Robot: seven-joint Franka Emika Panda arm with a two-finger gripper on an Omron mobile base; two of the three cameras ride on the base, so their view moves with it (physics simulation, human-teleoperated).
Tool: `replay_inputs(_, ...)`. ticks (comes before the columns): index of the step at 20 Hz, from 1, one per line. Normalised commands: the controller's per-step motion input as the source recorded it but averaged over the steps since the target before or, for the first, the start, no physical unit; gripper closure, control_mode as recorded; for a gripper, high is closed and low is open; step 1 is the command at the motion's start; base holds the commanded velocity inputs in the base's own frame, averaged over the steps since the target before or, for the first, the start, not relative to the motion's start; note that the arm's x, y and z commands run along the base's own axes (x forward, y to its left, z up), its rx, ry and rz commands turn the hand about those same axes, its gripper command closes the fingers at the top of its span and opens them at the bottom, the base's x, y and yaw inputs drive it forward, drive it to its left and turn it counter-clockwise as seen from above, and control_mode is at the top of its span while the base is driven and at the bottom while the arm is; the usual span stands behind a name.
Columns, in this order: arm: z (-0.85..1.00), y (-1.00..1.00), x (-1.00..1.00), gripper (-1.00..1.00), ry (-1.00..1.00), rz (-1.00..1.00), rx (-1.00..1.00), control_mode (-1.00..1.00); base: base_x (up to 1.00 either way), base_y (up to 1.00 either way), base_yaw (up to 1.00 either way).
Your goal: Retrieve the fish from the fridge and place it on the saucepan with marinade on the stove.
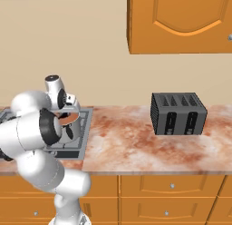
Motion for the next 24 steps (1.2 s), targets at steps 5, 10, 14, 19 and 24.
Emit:
replay_inputs(5,-0.16,0.04,0.14,1.00,0.00,0.00,0.00,-1.00,0.00,0.00,0.00)
replay_inputs(10,-0.18,0.06,0.08,1.00,0.00,0.00,0.00,-1.00,0.00,0.00,0.00)
replay_inputs(14,-0.03,0.04,0.06,1.00,0.00,0.00,0.00,-1.00,0.00,0.00,0.00)
replay_inputs(19,0.00,0.00,0.00,-1.00,0.00,0.00,0.00,-1.00,0.00,0.00,0.00)
replay_inputs(24,0.09,-0.01,-0.04,-1.00,-0.05,0.00,0.01,-1.00,0.00,0.00,0.00)
